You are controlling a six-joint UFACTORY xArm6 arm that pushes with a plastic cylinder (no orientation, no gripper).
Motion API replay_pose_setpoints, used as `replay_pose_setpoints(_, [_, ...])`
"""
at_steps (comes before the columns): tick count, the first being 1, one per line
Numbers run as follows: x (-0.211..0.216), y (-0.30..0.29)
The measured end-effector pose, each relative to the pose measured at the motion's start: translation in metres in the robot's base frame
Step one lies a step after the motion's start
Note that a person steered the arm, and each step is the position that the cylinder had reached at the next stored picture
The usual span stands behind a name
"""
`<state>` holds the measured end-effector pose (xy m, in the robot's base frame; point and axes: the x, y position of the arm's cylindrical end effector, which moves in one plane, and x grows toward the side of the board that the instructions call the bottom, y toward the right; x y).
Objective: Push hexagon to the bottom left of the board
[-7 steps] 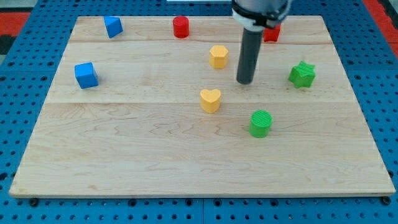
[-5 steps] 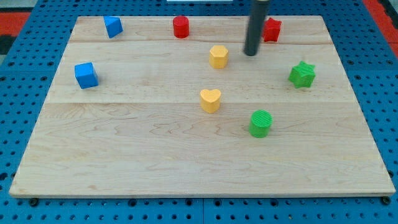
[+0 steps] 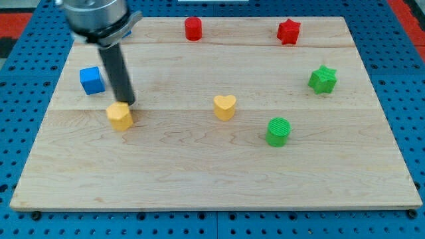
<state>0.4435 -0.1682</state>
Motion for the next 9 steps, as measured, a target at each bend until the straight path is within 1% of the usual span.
replay_pose_setpoints(1, [0.035,-0.018])
replay_pose_setpoints(2, [0.035,0.015])
replay_pose_setpoints(3, [0.049,0.030])
replay_pose_setpoints(4, [0.076,0.004])
replay_pose_setpoints(5, [0.089,0.000])
replay_pose_setpoints(6, [0.099,0.031])
replay_pose_setpoints(7, [0.120,-0.020])
replay_pose_setpoints(8, [0.119,-0.024])
replay_pose_setpoints(9, [0.069,0.030])
